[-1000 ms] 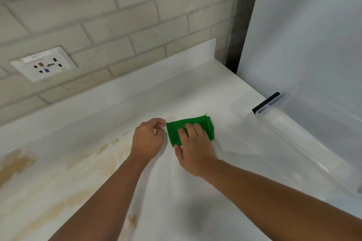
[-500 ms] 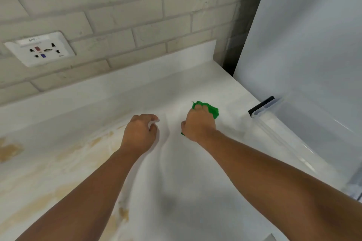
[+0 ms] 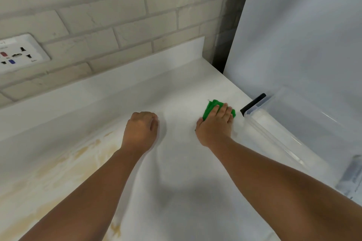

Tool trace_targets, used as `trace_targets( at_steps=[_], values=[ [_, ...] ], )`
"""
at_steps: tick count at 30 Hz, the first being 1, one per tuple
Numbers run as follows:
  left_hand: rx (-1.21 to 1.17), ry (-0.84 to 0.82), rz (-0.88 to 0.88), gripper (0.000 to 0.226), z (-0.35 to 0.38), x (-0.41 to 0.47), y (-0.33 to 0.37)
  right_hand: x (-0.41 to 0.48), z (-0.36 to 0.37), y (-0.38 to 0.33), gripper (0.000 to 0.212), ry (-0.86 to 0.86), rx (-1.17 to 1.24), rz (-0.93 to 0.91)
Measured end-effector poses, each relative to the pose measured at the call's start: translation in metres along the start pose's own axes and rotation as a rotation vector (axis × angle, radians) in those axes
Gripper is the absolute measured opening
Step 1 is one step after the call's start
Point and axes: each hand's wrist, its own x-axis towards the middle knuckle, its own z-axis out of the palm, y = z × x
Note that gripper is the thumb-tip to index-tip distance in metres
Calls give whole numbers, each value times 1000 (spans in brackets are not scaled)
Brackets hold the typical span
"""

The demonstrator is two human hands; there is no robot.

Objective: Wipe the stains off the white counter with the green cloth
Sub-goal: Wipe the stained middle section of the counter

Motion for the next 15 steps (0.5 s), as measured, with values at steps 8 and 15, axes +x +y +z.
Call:
trace_targets(
  at_steps=[8,15],
  values=[
    [164,-10,89,41,16,19,-15,32,-1,-9,75,47,-24,-20],
    [152,-76,85,51,31,15,-14,26,1,1,66,60,-2,-175]
  ],
)
